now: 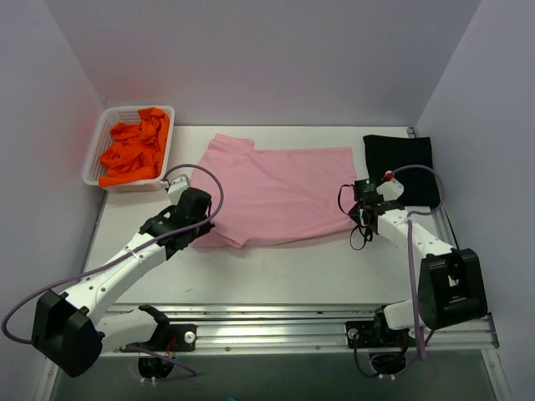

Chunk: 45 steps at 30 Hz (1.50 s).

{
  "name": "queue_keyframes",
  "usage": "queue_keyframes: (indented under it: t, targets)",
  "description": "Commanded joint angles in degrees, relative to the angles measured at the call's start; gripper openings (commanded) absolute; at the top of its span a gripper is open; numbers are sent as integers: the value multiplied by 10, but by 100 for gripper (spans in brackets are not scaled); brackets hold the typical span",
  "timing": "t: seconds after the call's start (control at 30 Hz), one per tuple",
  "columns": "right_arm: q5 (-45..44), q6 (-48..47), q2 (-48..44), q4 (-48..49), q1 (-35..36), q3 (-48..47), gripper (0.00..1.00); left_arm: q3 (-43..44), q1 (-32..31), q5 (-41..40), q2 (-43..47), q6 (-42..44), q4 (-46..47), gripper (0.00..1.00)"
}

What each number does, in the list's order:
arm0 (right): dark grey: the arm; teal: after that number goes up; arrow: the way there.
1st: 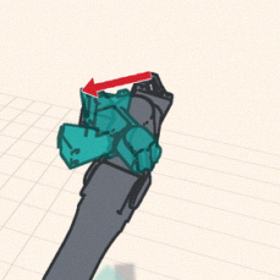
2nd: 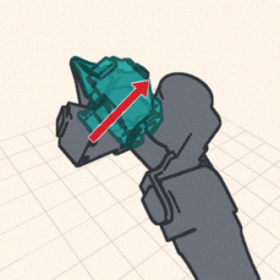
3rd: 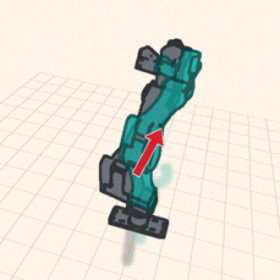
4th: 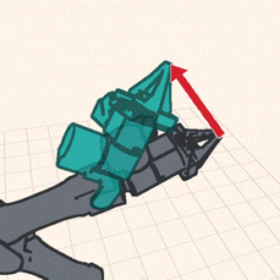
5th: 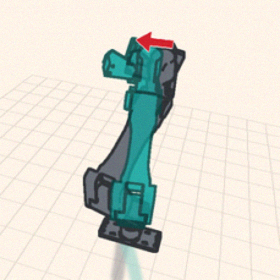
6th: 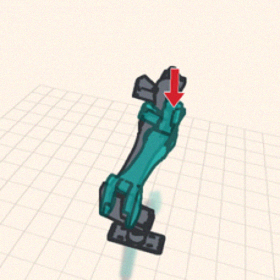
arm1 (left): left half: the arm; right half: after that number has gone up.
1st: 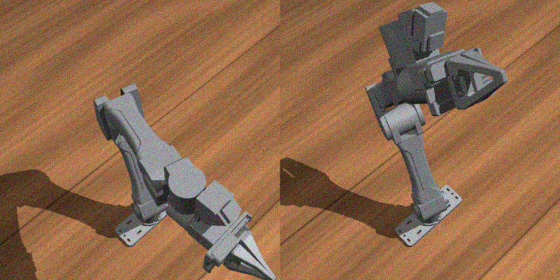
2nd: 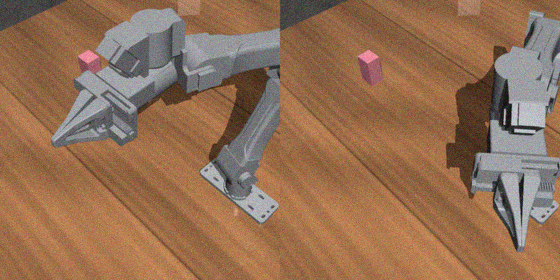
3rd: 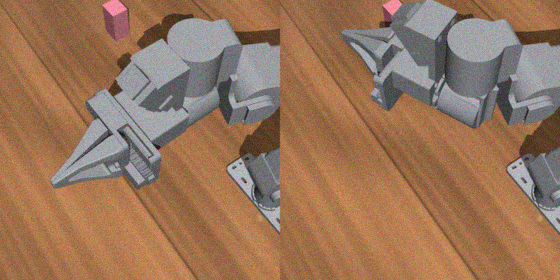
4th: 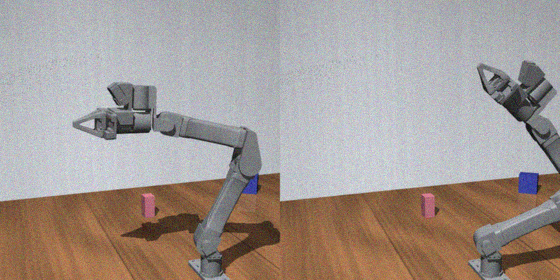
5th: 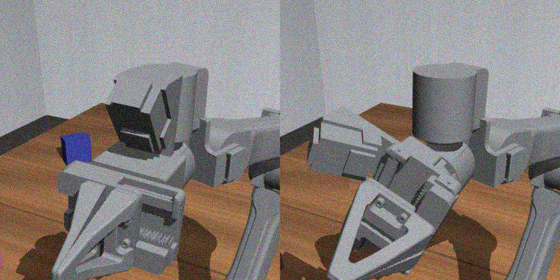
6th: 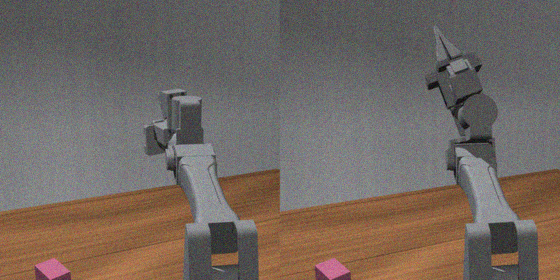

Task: Fold and stack the t-shirts
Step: Fold the tshirt

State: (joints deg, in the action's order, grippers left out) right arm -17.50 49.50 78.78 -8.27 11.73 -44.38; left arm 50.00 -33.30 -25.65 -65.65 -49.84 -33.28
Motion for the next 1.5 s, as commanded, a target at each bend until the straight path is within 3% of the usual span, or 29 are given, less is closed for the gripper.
queue_keyframes:
  t: [0.0, 0.13, 0.3, 0.33, 0.37, 0.4, 0.43, 0.47, 0.5, 0.63, 0.87, 1.1, 1.27, 1.47]
  targets:
    - [-39, -5, 33, -4, 0, -38, 0, 52, 25, 37, -46, 37, 69, 2]
    - [-38, 4, 75, -3, -2, -74, 0, 88, 72, 77, -105, 54, 95, 2]
    - [-39, 18, 216, 0, -27, -177, 0, 164, 136, 119, -240, 77, 131, 3]
    - [-34, 18, 251, -9, -32, -243, 0, 219, 152, 134, -277, 84, 134, 15]
    - [-28, 16, 322, -38, -39, -284, 0, 258, 183, 153, -316, 110, 125, 43]
    - [-20, 4, 354, -62, -48, -329, 27, 304, 196, 182, -399, 118, 104, 96]
    - [-25, 4, 385, -95, -51, -418, 60, 392, 208, 200, -437, 124, 82, 94]
    - [-30, 2, 417, -133, -53, -451, 95, 425, 225, 206, -480, 128, 57, 94]
    - [-44, 2, 419, -139, -52, -470, 100, 446, 226, 206, -487, 133, 55, 94]
    - [-67, 2, 379, -116, -41, -475, 100, 448, 231, 194, -448, 140, 71, 94]
    - [-147, -1, 282, -125, 9, -433, 100, 376, 224, 160, -341, 147, 60, 94]
    - [-139, 3, 159, -56, 28, -250, 100, 191, 179, 108, -201, 115, 66, 94]
    - [-116, 20, 87, -22, 42, -128, 100, 68, 128, 87, -121, 40, 85, 94]
    - [-125, 39, 55, 19, 32, -13, 100, -41, 80, 47, -98, -34, 102, 94]
